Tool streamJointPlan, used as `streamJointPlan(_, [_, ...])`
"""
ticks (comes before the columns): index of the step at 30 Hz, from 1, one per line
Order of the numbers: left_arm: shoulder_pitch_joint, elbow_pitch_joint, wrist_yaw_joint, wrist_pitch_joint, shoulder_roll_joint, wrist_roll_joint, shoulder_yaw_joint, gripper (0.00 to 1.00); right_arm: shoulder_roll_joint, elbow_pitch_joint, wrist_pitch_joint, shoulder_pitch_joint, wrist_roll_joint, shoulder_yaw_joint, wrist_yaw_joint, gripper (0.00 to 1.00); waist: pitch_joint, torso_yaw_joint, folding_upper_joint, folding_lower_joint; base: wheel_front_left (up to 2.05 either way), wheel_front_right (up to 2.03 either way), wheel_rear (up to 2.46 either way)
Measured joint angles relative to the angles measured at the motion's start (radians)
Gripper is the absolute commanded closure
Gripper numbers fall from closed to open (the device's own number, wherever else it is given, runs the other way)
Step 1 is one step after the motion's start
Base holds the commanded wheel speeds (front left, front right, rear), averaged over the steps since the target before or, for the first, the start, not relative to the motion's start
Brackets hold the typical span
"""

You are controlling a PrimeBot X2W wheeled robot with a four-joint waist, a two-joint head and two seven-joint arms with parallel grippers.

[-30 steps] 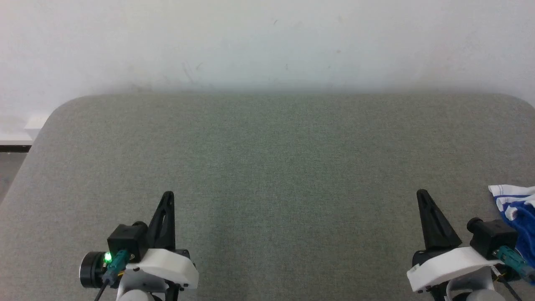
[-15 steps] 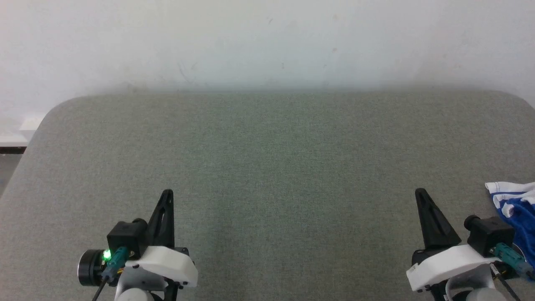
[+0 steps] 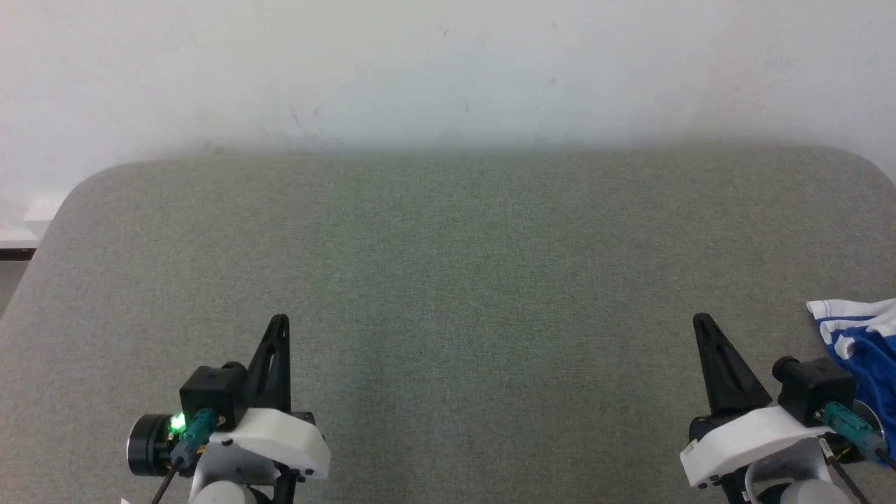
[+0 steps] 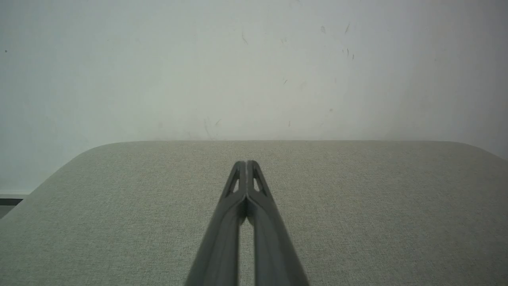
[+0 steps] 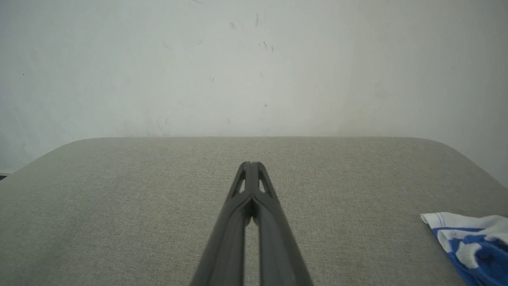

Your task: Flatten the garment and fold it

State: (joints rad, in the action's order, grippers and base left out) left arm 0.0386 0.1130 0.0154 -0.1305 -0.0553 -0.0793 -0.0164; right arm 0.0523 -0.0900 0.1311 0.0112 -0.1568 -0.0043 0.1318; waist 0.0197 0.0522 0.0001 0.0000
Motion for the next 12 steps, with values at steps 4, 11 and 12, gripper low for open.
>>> streamJointPlan(4, [0.0,-0.006,0.0,0.008,0.0,0.011,0.001,1.0,0.0,0.007,-0.009,0.0,0.008,0.0,0.0,1.0,-0.001,-0.003,0.0,0.0,0.0,0.0,0.0])
streamJointPlan(11, [-0.001,-0.018,0.0,0.025,0.0,0.018,0.003,1.0,0.0,0.014,-0.025,0.0,0.027,0.001,0.0,1.0,-0.003,-0.009,0.0,0.0,0.0,0.0,0.0])
streamJointPlan(12, [-0.001,-0.02,0.0,0.026,0.0,0.018,0.003,1.0,0.0,0.015,-0.026,0.0,0.029,0.001,0.0,1.0,-0.004,-0.01,0.0,0.0,0.0,0.0,0.0])
